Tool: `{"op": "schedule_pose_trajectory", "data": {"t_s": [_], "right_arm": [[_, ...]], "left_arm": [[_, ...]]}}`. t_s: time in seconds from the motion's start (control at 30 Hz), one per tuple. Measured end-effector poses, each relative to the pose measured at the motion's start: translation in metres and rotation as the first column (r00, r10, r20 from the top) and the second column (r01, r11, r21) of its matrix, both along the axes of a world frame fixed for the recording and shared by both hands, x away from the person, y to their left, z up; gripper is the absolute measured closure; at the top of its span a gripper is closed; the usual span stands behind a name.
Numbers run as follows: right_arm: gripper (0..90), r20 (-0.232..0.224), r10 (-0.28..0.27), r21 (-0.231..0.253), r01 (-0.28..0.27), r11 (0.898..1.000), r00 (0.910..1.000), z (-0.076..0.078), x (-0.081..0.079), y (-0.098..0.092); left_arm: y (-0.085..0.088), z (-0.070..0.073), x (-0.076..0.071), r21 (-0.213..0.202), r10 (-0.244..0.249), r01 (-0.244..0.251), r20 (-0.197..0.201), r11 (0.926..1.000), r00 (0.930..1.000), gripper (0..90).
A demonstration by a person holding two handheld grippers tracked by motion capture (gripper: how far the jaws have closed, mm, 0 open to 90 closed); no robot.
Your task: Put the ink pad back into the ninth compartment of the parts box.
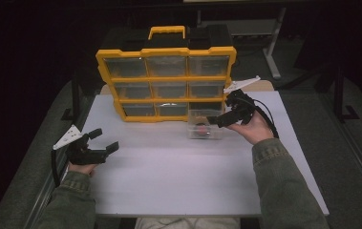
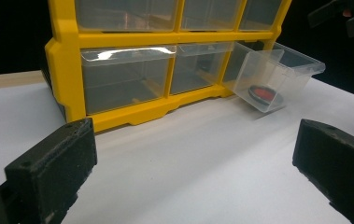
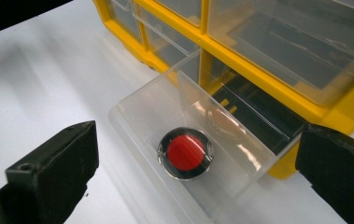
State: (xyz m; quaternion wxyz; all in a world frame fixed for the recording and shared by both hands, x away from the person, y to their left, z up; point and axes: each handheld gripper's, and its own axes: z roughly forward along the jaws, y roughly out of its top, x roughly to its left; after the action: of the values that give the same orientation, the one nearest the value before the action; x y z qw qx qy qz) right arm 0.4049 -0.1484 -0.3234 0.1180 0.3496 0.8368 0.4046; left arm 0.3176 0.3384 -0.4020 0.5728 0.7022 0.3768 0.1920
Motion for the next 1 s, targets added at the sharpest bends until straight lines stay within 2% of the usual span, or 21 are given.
{"op": "schedule_pose_trajectory", "data": {"t_s": [0.2,0.4,0.7,1.0], "right_arm": [[0.0,-0.008,-0.006,0.010,0.006,1.000,1.0000,-0.004,-0.006,-0.009],[0.0,0.009,-0.014,0.027,0.014,1.000,0.9999,-0.010,-0.012,-0.015],[0.0,-0.008,-0.009,0.051,0.010,0.999,0.9999,-0.022,-0.023,-0.023],[0.0,0.022,-0.018,0.087,0.016,0.996,0.9996,-0.027,-0.035,-0.031]], "left_arm": [[0.000,0.000,0.000,0.003,0.000,0.000,-0.005,1.0000,1.0000,0.0],[0.000,-0.001,0.000,0.007,-0.006,0.006,-0.007,1.0000,1.0000,0.0],[-0.002,-0.002,0.001,0.012,-0.009,0.009,-0.012,0.9999,0.9999,0.0],[-0.002,-0.002,0.000,0.010,-0.009,0.009,-0.013,0.9999,0.9999,0.0]]}}
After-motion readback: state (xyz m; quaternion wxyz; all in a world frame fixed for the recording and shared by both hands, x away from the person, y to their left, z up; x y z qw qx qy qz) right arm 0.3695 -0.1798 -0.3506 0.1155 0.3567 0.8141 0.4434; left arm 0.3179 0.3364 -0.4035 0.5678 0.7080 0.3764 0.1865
